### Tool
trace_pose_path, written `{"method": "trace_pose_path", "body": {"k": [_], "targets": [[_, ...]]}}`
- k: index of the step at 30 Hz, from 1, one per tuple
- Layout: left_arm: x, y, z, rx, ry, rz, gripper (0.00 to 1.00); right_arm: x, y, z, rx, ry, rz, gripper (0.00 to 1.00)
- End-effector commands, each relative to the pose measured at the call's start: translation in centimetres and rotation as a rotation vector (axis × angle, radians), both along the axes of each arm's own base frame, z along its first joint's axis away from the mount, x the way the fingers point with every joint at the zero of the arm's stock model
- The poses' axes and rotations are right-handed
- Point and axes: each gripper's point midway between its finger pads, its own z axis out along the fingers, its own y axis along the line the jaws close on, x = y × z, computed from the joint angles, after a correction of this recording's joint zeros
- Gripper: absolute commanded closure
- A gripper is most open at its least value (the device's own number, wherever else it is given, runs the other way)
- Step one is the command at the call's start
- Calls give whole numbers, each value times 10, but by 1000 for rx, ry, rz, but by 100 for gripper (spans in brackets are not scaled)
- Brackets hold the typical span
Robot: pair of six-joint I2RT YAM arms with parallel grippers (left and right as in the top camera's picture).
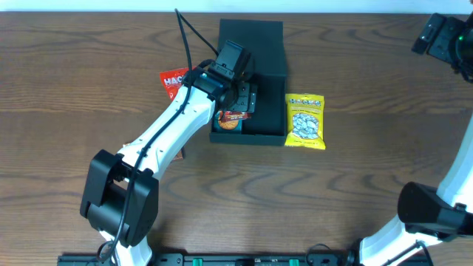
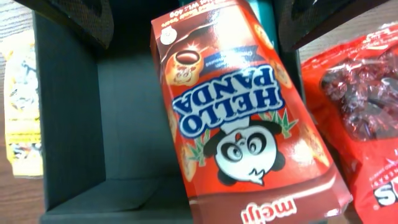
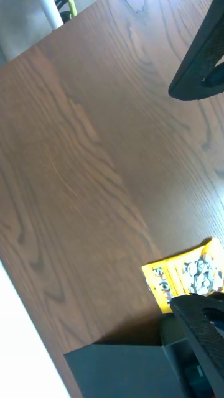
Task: Pack container
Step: 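Carry the Hello Panda box into the green box and lower it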
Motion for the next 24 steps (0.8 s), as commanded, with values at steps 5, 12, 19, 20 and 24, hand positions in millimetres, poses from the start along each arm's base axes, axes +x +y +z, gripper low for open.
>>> {"method": "trace_pose_path", "body": {"k": [5,12,19,20,24], "targets": [[28,-15,25,-73,-112,13,38,-1,-3,-3,0,13,4,67],[86,-3,66,-88,-391,138,94,0,-2,-3,0,9,4,98],[136,12,47,-138,-479,205,94,0,-2,-3,5,7,8,96],[141,13,46,-148,-488,213,94,1,-1,-2,5,6,9,95],[149,11,37,-199,-482,216,94,1,-1,-2,4,5,9,94]]}}
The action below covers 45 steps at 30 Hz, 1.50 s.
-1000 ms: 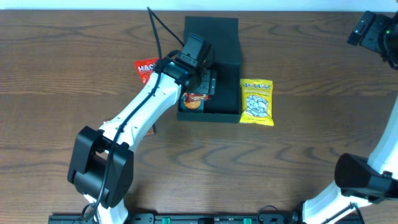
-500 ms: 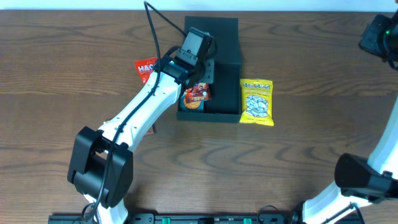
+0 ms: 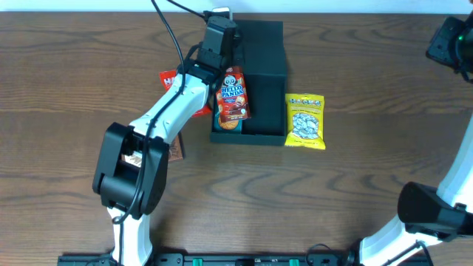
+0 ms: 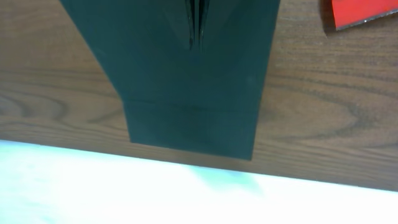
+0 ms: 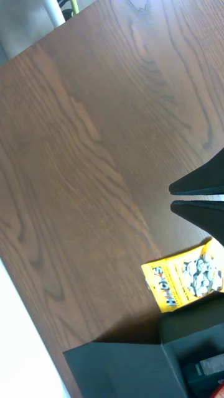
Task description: Pack container
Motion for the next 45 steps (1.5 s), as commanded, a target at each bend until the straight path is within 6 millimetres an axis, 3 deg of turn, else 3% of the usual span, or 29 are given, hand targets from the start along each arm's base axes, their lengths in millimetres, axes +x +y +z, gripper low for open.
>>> {"method": "trace_pose_path", "body": {"k": [1,7,15,18,23,26,29,30,31,34,37,38,39,42,45], "targets": [[3,-4,3,-38,0,-5,94,0,-2,-3,3,8,-1,94],[-6,-19,-22,-65,79,-83,94,0,-3,-2,2,4,-1,92],[-18,-14,-39,-32,157,-82,94,2,0,-4,17,6,9,91],[-20,-13,-41,-27,171,-81,94,8,18,-23,90,42,117,93],[-26,-10,-48,-12,208,-79,94,13,22,-69,144,133,129,94],[-28,-9,-51,-7,220,-79,94,15,37,-83,213,153,195,95],[-28,-9,-50,-8,218,-79,94,17,68,-95,303,165,310,97],[-25,-10,-45,-15,199,-78,94,17,90,-101,336,175,391,99],[-23,-9,-40,-20,185,-77,94,17,99,-104,341,185,412,98],[-18,-1,0,-47,114,-61,94,18,140,-123,338,226,513,98],[-24,32,67,-73,23,-8,95,15,184,-147,324,266,619,98],[-28,50,86,-65,3,34,94,14,196,-154,314,277,646,99],[-38,84,111,-41,-15,116,94,12,211,-165,312,295,680,98],[-66,155,145,-1,-16,273,94,6,239,-188,314,344,734,98],[-108,224,171,-3,11,407,94,1,271,-214,312,404,794,98]]}}
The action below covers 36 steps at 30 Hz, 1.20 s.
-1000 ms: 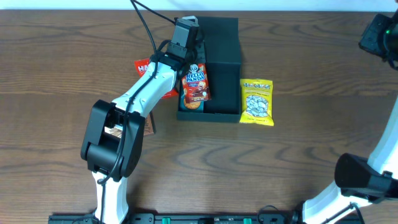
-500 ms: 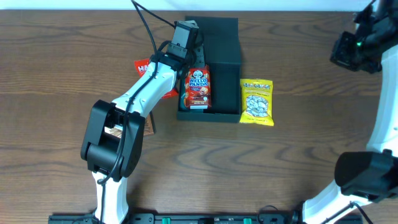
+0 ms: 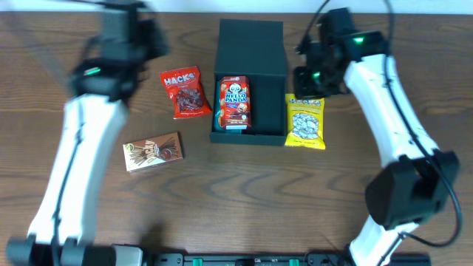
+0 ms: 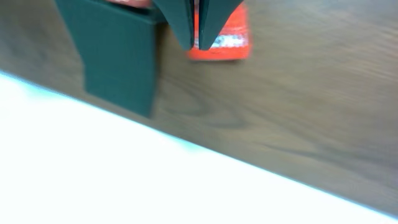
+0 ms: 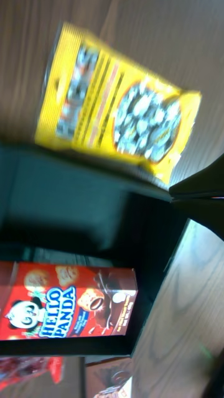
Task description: Pack container
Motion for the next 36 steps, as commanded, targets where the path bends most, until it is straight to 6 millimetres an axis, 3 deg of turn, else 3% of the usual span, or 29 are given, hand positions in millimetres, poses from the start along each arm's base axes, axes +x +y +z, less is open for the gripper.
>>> {"method": "trace_pose_path", "body": {"k": [1,5,7,12,18,27,29,30,33,36], "targets": [[-27,50,18,4,3,122,94,-7,29,-30,-9,59,68,98],[-66,88,25,-20,42,206,94,-12,61,-62,-22,107,117,98],[-80,98,24,-22,67,236,94,-16,73,-77,-31,129,146,98],[-85,95,20,-35,91,223,94,-22,99,-96,-38,138,183,98],[-85,92,20,-47,92,207,94,-28,126,-96,-27,100,242,98],[-86,91,16,-16,110,182,94,-12,97,-98,-182,49,160,98],[-90,91,5,-2,160,168,94,-7,87,-84,-208,40,139,98],[-94,90,-5,6,203,158,94,2,79,-67,-240,3,120,98],[-104,88,-29,45,295,113,94,23,67,-16,-279,-122,79,98],[-116,78,-72,101,411,-28,94,39,59,55,-262,-297,75,98]]}}
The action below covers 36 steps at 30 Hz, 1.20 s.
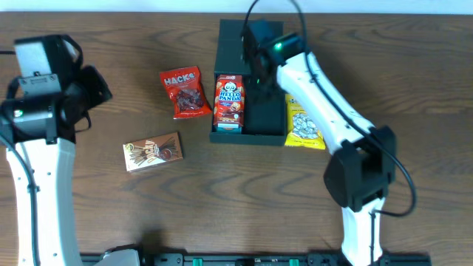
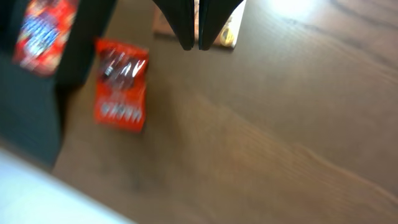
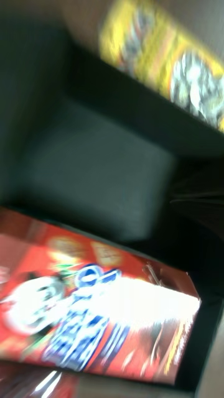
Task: Pack container
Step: 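Grasp the Pocky box with the left gripper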
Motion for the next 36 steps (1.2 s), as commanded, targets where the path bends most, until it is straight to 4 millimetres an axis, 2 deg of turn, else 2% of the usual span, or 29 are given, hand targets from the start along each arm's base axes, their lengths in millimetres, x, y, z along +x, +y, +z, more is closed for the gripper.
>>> {"method": "trace_pose_path", "body": {"k": [1,4,5,7,8,10,13,18,23,28,29,32,33,34,36], "targets": [[-12,-10,-45,7,130,-132,94,17,-19,96,20,-245,7,98],[-31,-25,-85,-173,225,6,94,20,-42,160,51,-407,-33,98],[-42,-30,-105,-252,277,114,94,19,-56,182,61,-460,-63,98],[-64,-39,-137,-353,369,310,94,14,-84,209,70,-520,-119,98],[-72,-45,-148,-386,402,384,94,12,-94,215,68,-530,-140,98],[-91,-59,-169,-450,467,561,94,5,-120,221,52,-526,-189,98],[-101,-73,-186,-467,481,711,94,3,-147,216,28,-497,-248,98],[-112,-88,-195,-560,458,1086,94,6,-169,216,19,-498,-307,98],[-106,-80,-195,-628,307,1428,94,8,-179,217,15,-502,-330,98],[-83,-67,-194,-647,163,1466,94,8,-182,217,38,-497,-334,98],[-79,-66,-195,-649,155,1464,91,8,-183,216,42,-495,-335,98],[-74,-69,-202,-652,166,1459,27,8,-186,216,40,-495,-342,98],[-74,-69,-203,-643,173,1455,8,8,-187,216,39,-494,-344,98],[-75,-69,-206,-635,183,1451,5,8,-187,216,38,-494,-346,97],[-75,-70,-209,-630,198,1455,5,8,-187,216,38,-494,-346,97]]}}
